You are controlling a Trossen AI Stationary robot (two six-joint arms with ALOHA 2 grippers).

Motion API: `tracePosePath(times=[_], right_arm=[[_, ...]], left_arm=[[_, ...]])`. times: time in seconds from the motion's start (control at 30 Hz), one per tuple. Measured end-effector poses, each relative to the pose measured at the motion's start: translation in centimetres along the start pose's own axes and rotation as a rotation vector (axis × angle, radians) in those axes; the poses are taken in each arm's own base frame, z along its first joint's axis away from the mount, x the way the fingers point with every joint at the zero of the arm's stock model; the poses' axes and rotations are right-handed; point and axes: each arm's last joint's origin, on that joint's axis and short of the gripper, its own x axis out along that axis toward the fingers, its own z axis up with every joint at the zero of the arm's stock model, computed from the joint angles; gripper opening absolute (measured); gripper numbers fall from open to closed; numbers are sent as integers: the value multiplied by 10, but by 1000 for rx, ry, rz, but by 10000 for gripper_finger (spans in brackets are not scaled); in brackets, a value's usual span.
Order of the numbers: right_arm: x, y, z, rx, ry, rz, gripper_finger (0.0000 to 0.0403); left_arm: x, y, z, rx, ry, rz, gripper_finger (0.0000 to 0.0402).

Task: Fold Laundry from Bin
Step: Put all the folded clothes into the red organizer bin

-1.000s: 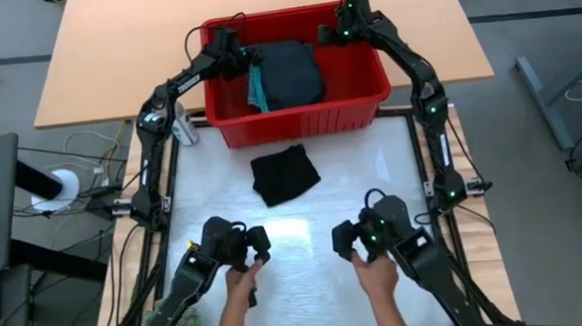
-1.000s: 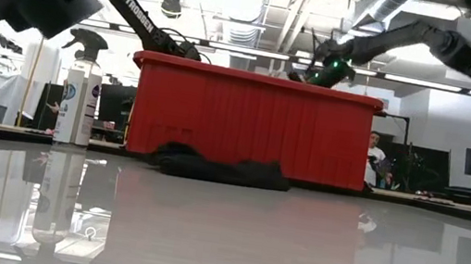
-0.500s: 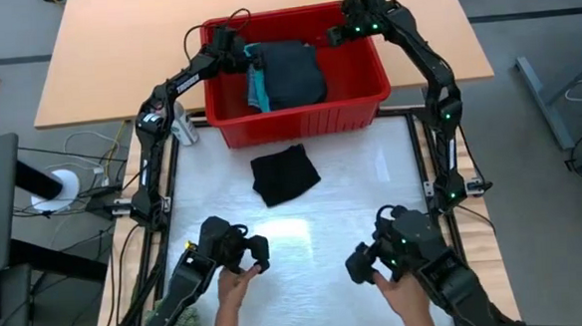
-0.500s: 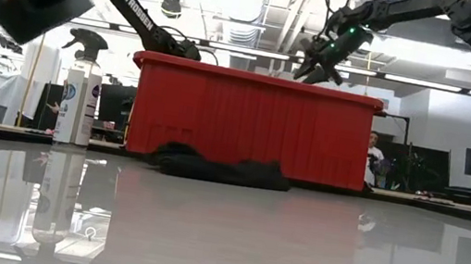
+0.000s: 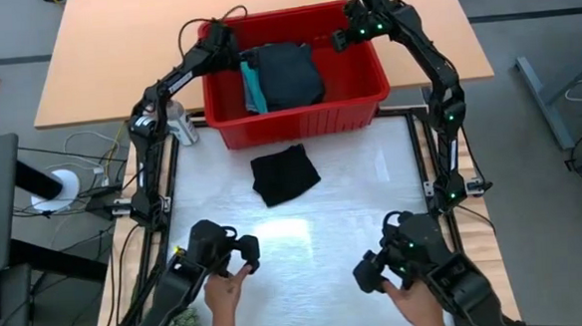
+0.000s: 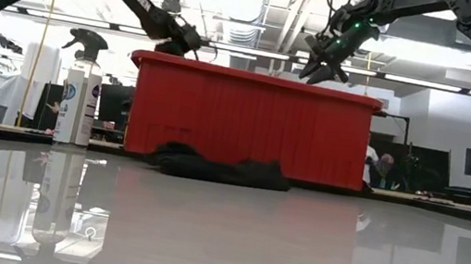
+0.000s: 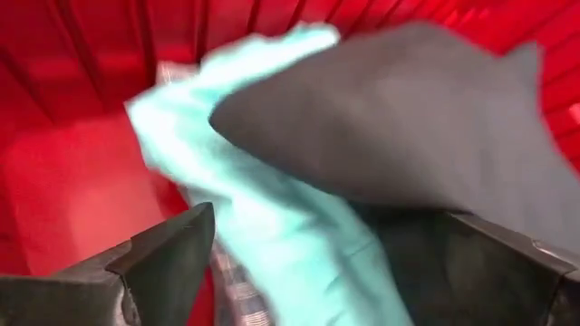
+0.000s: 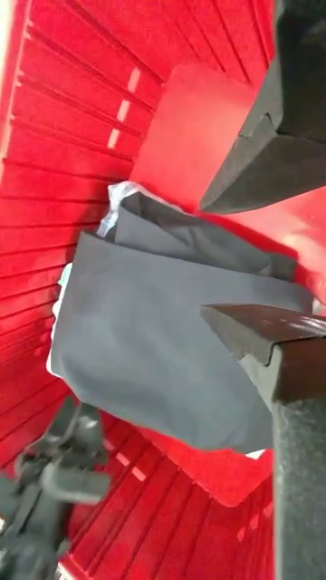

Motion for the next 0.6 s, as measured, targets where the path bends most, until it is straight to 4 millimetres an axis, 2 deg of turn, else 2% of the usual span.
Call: tracePosePath(times=[0.13, 0.23, 0.47, 0.6], right_arm=[[-2, 1, 1, -26, -5, 2, 195], [-12, 3, 4, -54, -32, -1, 195], [-44, 9, 13, -75, -104, -10, 195], [-74, 18, 19, -98, -165, -11, 195]], left_arm=[[-26, -7, 14, 17, -67, -2, 382], [-49, -13, 25, 46, -124, -1, 382], [-105, -32, 43, 93, -242, -29, 382], [-144, -51, 48, 132, -305, -98, 382]])
